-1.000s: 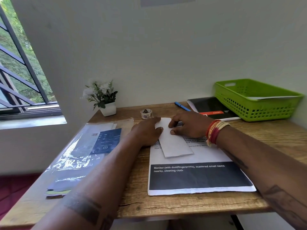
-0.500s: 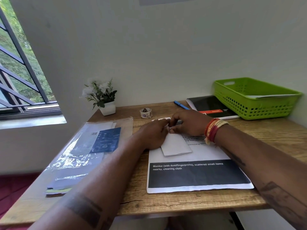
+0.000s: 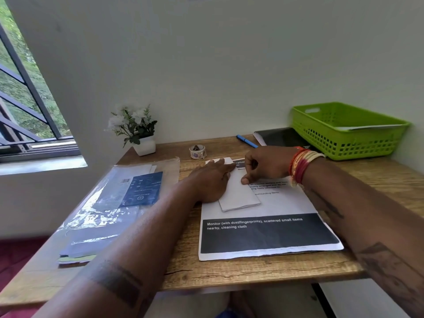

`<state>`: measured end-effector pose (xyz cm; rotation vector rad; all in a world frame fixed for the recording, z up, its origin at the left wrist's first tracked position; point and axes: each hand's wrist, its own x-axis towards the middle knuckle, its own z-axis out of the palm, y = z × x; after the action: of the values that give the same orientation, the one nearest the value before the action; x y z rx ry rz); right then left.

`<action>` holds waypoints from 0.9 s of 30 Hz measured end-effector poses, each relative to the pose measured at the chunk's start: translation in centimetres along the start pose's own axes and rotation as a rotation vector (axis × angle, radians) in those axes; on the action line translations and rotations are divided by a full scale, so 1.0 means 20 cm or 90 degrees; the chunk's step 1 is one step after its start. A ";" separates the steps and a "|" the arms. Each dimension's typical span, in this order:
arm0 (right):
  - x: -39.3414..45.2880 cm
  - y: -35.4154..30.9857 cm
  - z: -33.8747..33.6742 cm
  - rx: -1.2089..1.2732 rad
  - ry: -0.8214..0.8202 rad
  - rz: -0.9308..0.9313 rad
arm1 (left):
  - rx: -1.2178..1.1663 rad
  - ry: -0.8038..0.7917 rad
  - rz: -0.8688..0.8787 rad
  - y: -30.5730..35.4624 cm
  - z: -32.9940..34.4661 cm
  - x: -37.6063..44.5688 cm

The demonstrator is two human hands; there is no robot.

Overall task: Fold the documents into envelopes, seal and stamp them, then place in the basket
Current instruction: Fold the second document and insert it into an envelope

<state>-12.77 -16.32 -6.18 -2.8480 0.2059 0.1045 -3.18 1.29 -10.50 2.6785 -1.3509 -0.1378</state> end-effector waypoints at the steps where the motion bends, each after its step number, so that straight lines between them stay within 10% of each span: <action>1: -0.01 0.00 -0.01 -0.010 -0.019 0.003 | -0.003 -0.001 -0.002 0.00 0.00 0.00; 18: -0.11 -0.05 -0.07 -0.001 -0.273 -0.040 | -0.009 -0.006 0.001 0.01 -0.01 -0.01; 27: -0.04 0.07 -0.03 0.098 -0.073 -0.107 | 0.015 -0.023 -0.012 0.02 -0.02 -0.02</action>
<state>-13.79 -17.67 -5.94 -2.6831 -0.0479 0.2077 -3.76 1.46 -10.01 2.7220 -1.3455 -0.1735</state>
